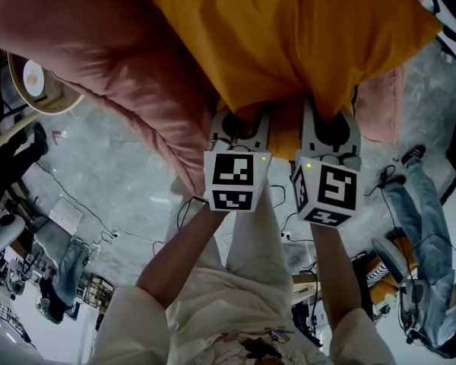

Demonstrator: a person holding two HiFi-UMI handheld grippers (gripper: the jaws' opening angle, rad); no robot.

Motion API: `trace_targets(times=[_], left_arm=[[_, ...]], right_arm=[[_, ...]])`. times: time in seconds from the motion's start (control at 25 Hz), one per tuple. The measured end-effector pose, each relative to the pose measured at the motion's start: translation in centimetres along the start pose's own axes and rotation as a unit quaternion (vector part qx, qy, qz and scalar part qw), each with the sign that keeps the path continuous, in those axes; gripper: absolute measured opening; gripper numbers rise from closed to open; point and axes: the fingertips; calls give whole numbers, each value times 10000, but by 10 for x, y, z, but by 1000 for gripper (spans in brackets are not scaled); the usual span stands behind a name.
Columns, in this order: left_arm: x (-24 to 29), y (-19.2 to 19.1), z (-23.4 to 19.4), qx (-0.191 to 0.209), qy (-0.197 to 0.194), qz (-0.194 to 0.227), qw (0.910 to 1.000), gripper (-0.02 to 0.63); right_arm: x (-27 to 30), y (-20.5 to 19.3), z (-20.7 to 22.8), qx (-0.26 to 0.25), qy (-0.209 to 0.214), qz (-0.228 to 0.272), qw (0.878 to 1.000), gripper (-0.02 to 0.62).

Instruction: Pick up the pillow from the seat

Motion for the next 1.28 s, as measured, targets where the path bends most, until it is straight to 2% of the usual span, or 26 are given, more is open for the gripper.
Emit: trace_targets(times=[0.52, 0.96, 1.28], left_arm=[[-57, 34, 9, 1, -71, 412, 9991, 146], [-126, 90, 20, 426, -245, 957, 9942, 146], [-192, 125, 14, 668, -187, 1356, 9883, 146]], right_arm=[[-57, 43, -17, -127, -105, 542, 9984, 127], [-126, 93, -33, 115, -355, 1254, 9914, 126], [-175, 127, -65, 292, -334, 1711, 9843, 120]])
Point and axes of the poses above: the fingertips, and each gripper's own axes: x forward along the fingers, z to its right, y out of its top, and after that the axes turned 9 degrees about y, right-handed
